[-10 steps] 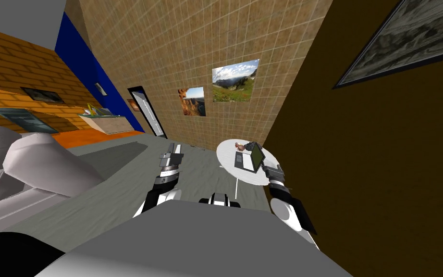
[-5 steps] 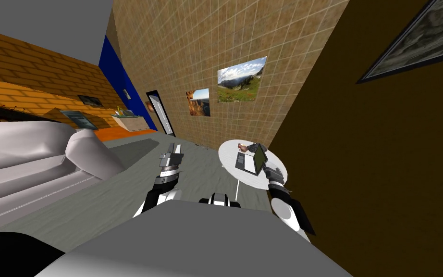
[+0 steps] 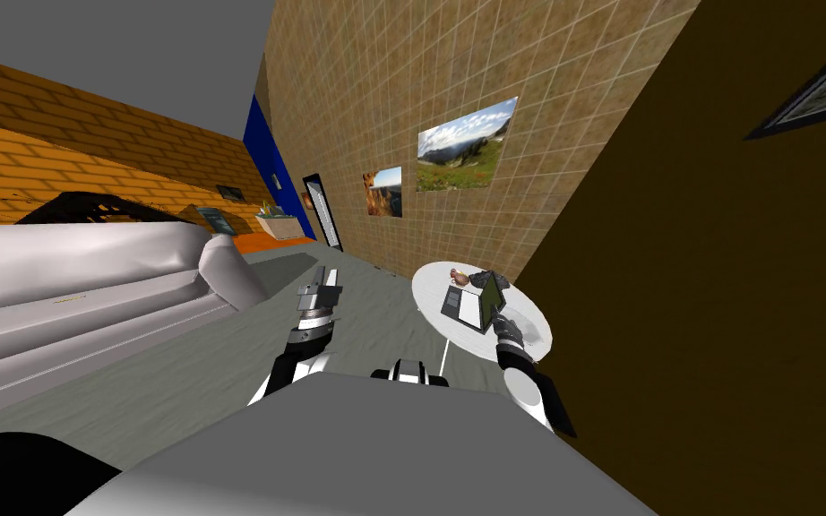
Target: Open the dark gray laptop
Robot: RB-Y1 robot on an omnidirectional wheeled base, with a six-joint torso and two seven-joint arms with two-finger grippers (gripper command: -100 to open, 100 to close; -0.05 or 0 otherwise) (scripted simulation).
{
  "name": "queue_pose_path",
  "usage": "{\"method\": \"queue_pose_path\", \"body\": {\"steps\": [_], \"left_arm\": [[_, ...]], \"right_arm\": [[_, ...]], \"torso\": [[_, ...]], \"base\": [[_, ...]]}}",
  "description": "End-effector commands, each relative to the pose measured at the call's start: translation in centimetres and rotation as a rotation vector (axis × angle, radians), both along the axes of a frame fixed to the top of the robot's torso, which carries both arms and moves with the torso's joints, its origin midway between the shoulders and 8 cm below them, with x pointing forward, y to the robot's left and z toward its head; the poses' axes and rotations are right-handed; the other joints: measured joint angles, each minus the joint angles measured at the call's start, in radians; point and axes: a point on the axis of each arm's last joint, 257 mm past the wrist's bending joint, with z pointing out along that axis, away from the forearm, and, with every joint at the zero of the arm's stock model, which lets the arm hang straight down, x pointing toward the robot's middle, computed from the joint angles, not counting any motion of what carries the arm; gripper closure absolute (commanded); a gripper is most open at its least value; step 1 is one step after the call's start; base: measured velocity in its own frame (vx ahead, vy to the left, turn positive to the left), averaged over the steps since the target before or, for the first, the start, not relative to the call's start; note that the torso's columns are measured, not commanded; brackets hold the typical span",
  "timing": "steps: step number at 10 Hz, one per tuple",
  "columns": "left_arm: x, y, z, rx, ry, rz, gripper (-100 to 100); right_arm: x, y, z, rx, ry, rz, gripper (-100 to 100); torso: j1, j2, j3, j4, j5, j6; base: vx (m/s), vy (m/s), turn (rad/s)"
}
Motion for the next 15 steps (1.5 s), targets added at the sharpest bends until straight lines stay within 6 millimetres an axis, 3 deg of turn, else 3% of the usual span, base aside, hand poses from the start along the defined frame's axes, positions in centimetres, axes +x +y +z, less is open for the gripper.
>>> {"method": "queue_pose_path", "body": {"steps": [1, 4, 7, 8, 15], "left_arm": [[0.0, 0.0, 0.0, 0.000, 0.000, 0.000, 0], [0.0, 0.0, 0.0, 0.000, 0.000, 0.000, 0], [0.0, 0.0, 0.0, 0.000, 0.000, 0.000, 0], [0.0, 0.0, 0.0, 0.000, 0.000, 0.000, 0], [0.0, 0.0, 0.0, 0.000, 0.000, 0.000, 0]], "right_arm": [[-0.2, 0.4, -1.6, 0.136, -0.025, -0.020, -100], [-0.4, 1.0, -2.6, 0.222, -0.042, -0.040, -100], [-0.8, 0.7, -2.4, 0.211, -0.039, -0.037, -100], [-0.8, 0.7, -2.4, 0.211, -0.039, -0.036, 100], [0.3, -0.3, -2.6, -0.070, 0.097, -0.013, 100]], "torso": [[0.000, 0.000, 0.000, 0.000, 0.000, 0.000], [0.001, -0.001, 0.000, 0.000, 0.000, 0.000], [-0.001, -0.005, -0.003, -0.001, 0.000, 0.000], [-0.001, -0.002, -0.002, -0.001, 0.000, -0.001], [-0.001, 0.000, 0.000, 0.000, 0.000, -0.001]], "base": [[-0.024, -0.069, 0.135], [-0.010, -0.030, 0.059], [0.061, -0.009, -0.010], [0.010, -0.002, 0.002], [0.031, 0.090, -0.046]]}}
